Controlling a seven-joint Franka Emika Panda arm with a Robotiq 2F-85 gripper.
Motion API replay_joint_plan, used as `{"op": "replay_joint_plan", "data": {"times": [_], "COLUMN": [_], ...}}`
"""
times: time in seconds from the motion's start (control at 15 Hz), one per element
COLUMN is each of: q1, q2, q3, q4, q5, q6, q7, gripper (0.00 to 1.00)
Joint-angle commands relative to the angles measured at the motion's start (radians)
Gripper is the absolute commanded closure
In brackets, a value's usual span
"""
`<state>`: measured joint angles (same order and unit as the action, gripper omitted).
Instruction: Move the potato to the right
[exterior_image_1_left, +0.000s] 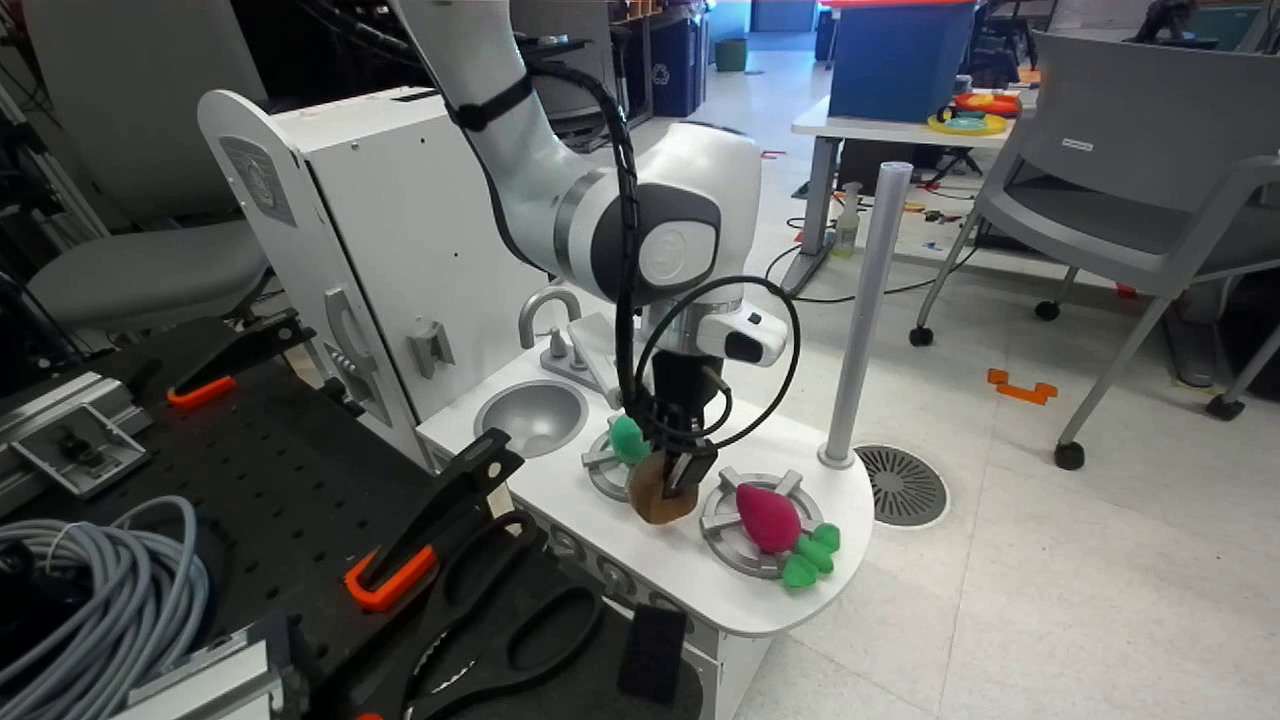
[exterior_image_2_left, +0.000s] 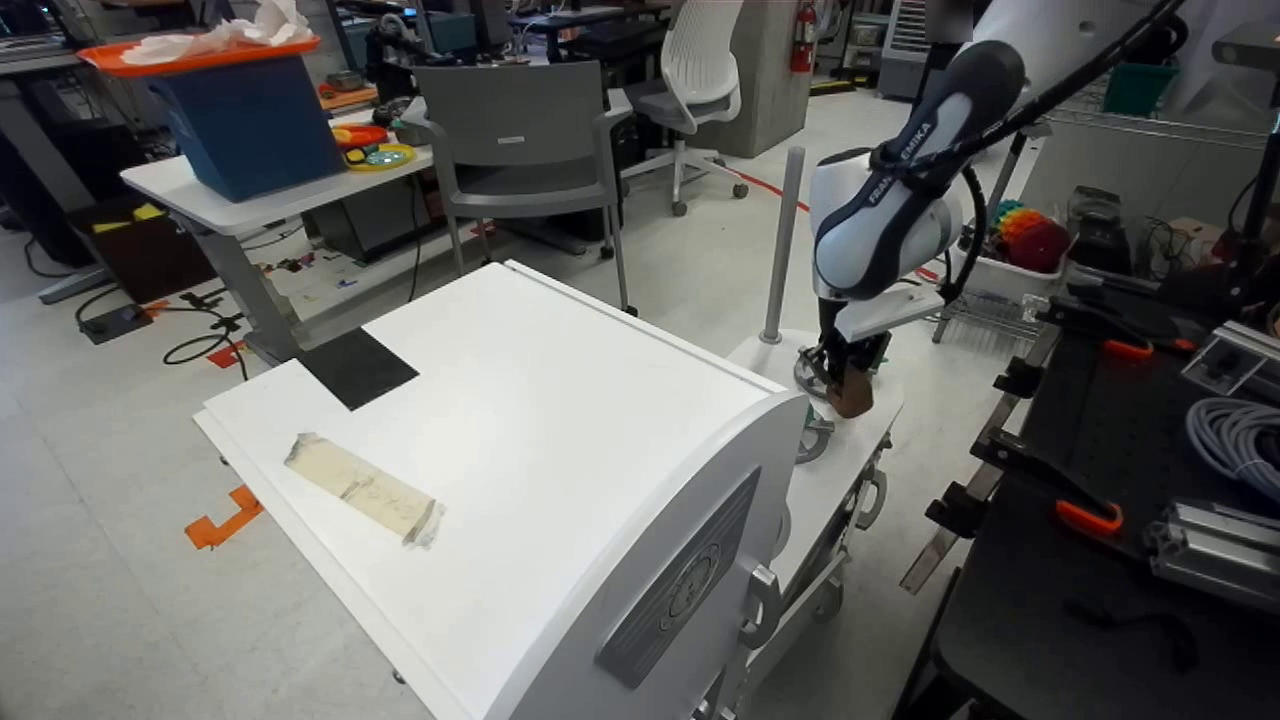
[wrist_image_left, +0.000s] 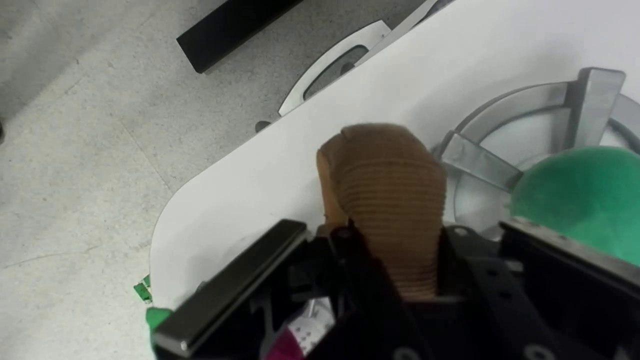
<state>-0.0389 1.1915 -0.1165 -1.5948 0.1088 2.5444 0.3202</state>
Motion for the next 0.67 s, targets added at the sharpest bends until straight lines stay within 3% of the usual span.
{"op": "replay_joint_plan", "data": {"times": [0.0, 0.33, 0.4, 0.6], "q1": [0.028, 0.033, 0.044, 0.045], "q2": [0.103, 0.174, 0.177, 0.173], "q3": [-0.029, -0.046, -0.06, -0.055], "q4": [0.14, 0.251, 0.262, 0.277], "q5": [-0.002, -0.007, -0.011, -0.006], "q6": [-0.08, -0.163, -0.195, -0.251], "q7": [0.041, 0.075, 0.1, 0.128], "gripper": [0.94, 0.94, 0.61, 0.38]}}
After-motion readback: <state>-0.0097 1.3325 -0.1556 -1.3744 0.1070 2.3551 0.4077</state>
